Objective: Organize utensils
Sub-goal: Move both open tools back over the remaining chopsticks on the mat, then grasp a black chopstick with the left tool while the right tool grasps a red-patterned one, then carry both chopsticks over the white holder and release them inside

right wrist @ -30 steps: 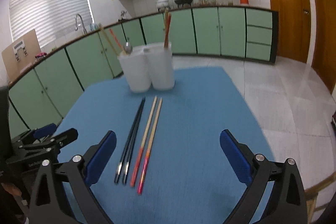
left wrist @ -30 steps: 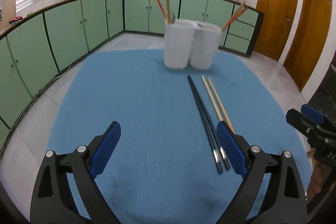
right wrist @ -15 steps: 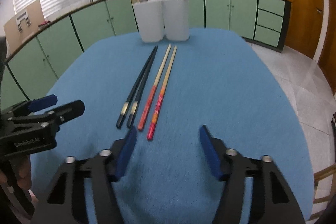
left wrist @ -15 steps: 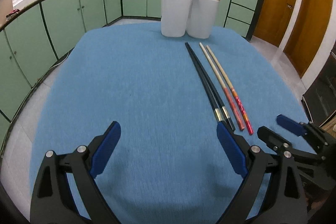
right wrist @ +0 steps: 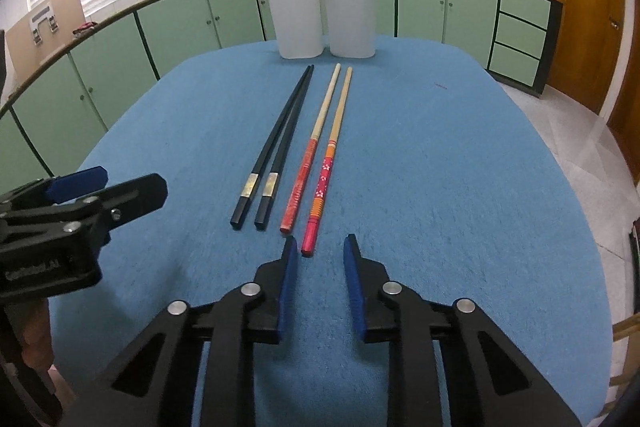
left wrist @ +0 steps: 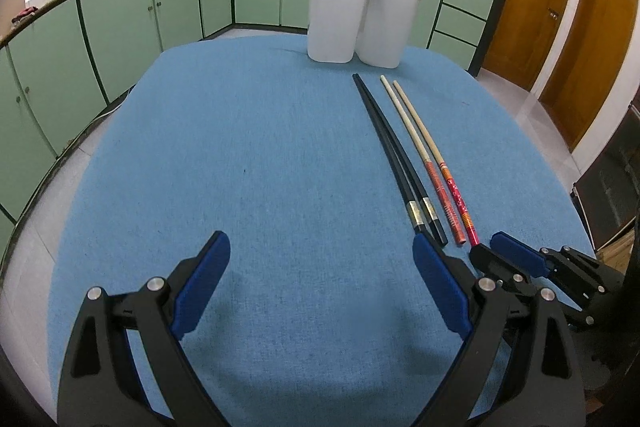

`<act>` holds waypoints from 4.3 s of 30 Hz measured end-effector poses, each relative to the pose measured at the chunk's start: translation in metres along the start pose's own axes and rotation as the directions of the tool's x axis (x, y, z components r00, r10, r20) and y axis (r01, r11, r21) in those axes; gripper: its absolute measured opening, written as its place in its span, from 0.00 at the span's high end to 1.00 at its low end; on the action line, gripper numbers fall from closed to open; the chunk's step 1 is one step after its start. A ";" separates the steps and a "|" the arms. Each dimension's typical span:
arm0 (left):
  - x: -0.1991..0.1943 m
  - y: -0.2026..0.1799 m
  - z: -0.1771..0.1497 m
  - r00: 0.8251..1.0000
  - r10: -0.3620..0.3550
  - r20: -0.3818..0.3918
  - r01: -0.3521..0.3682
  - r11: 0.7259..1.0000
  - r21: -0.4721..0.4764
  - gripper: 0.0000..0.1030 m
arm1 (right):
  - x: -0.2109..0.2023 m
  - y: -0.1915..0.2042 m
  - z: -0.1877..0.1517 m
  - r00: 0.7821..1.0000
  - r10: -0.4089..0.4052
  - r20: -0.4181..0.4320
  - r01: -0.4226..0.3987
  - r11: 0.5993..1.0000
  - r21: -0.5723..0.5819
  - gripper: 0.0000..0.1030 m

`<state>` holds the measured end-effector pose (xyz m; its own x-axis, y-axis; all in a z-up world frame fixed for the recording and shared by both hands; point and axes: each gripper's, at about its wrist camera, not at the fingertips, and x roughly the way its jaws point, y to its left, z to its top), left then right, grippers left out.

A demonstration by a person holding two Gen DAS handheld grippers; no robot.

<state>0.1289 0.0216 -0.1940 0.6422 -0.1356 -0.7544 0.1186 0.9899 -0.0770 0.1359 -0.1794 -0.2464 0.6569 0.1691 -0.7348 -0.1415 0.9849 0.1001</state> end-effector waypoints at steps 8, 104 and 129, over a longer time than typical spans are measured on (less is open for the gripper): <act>0.002 -0.005 0.000 1.000 -0.012 -0.006 0.012 1.000 0.005 0.13 | 0.003 0.007 0.002 0.999 -0.038 0.015 0.039 0.998 -0.046 0.94; -0.110 -0.049 0.138 0.916 -0.098 0.390 0.078 0.995 0.066 0.95 | -0.131 -0.054 0.172 0.932 0.050 0.358 -0.027 0.997 -0.071 0.94; -0.126 -0.042 0.221 0.826 -0.090 0.556 0.084 0.996 0.037 0.95 | -0.143 -0.046 0.266 0.856 0.122 0.503 -0.077 0.991 -0.109 0.94</act>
<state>0.2102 -0.0121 0.0484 0.9410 -0.2235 -0.2542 0.1997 0.9729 -0.1163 0.2452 -0.2383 0.0323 0.9175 0.2837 -0.2788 -0.2713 0.9589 0.0830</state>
